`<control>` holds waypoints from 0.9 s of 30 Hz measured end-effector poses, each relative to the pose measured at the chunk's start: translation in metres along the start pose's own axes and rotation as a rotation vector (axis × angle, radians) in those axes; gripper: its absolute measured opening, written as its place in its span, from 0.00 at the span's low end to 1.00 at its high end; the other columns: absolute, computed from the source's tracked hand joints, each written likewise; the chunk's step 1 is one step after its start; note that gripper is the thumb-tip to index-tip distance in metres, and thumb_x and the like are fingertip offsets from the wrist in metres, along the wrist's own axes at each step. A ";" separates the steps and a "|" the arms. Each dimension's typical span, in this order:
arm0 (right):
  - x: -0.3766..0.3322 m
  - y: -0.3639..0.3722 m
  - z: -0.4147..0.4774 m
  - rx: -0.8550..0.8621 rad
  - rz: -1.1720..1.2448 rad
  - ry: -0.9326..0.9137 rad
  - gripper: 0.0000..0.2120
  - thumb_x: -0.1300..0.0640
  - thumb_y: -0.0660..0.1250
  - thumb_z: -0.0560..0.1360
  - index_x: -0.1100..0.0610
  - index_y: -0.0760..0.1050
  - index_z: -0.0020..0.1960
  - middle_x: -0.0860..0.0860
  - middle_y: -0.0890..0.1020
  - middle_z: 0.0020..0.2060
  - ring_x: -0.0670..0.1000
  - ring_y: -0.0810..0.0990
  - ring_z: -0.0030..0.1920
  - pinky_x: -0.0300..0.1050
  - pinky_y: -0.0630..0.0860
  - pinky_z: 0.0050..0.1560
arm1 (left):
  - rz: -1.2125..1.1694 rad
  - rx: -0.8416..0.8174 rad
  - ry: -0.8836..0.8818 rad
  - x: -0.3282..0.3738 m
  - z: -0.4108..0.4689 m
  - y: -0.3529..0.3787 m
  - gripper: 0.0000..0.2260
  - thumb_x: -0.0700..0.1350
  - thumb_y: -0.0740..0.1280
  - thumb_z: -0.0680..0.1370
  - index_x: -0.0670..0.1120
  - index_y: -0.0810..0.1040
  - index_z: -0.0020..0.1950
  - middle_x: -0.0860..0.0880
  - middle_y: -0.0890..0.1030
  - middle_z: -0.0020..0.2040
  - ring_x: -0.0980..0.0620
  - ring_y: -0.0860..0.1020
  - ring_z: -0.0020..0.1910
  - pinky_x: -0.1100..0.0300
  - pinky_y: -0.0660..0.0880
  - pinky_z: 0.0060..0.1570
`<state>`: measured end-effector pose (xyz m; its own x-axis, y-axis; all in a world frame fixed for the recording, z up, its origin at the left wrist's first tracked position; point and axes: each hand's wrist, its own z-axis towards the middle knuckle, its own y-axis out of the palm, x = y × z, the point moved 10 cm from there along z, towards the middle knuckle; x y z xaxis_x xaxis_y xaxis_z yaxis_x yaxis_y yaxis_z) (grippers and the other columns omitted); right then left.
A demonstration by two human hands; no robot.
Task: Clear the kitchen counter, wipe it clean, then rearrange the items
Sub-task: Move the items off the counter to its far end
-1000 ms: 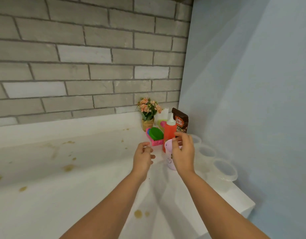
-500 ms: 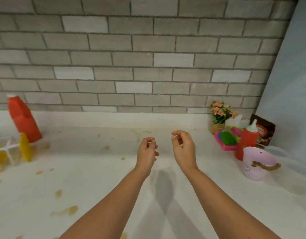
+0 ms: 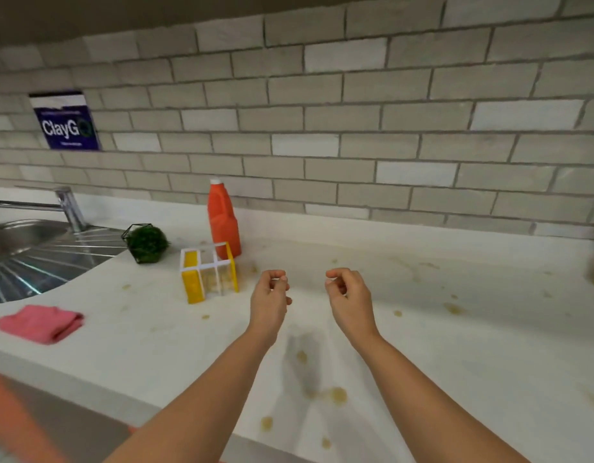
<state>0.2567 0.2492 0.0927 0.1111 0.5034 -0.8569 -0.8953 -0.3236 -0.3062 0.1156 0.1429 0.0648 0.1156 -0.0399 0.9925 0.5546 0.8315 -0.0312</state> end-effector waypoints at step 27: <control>0.005 0.270 0.062 -0.541 -0.086 0.156 0.27 0.61 0.59 0.78 0.49 0.57 0.75 0.52 0.67 0.71 0.53 0.67 0.70 0.49 0.68 0.68 | 0.638 0.081 -0.039 -0.068 0.155 -0.185 0.27 0.41 0.68 0.75 0.49 0.63 0.72 0.41 0.65 0.65 0.44 0.72 0.58 0.55 0.69 0.61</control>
<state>-0.0117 0.2141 0.0314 0.2730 0.4352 -0.8579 -0.5359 -0.6718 -0.5114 -0.1228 0.0778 0.0217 0.3712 0.4949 0.7857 0.3230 0.7245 -0.6089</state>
